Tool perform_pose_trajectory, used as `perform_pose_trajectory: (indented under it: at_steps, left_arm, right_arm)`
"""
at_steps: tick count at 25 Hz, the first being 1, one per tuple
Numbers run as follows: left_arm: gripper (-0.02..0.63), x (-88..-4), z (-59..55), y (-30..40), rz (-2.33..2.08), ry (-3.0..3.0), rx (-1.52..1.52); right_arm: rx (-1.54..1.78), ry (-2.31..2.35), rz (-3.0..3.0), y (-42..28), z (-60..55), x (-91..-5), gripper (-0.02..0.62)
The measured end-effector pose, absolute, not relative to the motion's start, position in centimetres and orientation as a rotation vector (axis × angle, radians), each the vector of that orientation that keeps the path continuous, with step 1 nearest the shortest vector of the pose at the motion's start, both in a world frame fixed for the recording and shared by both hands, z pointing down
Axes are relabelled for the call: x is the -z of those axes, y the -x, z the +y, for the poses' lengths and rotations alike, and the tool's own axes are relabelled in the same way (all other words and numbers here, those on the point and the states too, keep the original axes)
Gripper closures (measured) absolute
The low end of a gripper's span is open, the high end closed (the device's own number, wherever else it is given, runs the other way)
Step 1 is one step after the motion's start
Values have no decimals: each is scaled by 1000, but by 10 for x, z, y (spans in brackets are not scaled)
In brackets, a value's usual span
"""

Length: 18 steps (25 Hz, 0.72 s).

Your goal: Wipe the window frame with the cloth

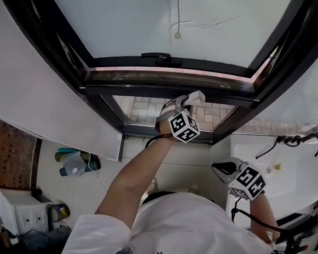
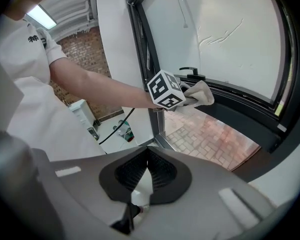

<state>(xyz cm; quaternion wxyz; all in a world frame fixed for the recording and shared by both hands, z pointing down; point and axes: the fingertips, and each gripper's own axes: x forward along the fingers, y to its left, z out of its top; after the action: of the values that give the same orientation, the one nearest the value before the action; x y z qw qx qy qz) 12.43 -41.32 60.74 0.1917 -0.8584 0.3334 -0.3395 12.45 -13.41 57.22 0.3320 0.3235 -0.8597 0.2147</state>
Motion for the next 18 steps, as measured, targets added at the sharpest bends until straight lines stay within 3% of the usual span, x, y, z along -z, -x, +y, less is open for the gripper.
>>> perform_pose_trajectory:
  at_steps: [18]
  left_arm:
    - [500, -610, -482, 104, 1058, 2253, 1068]
  right_arm:
    - [-528, -833, -2264, -3, -172, -568, 592]
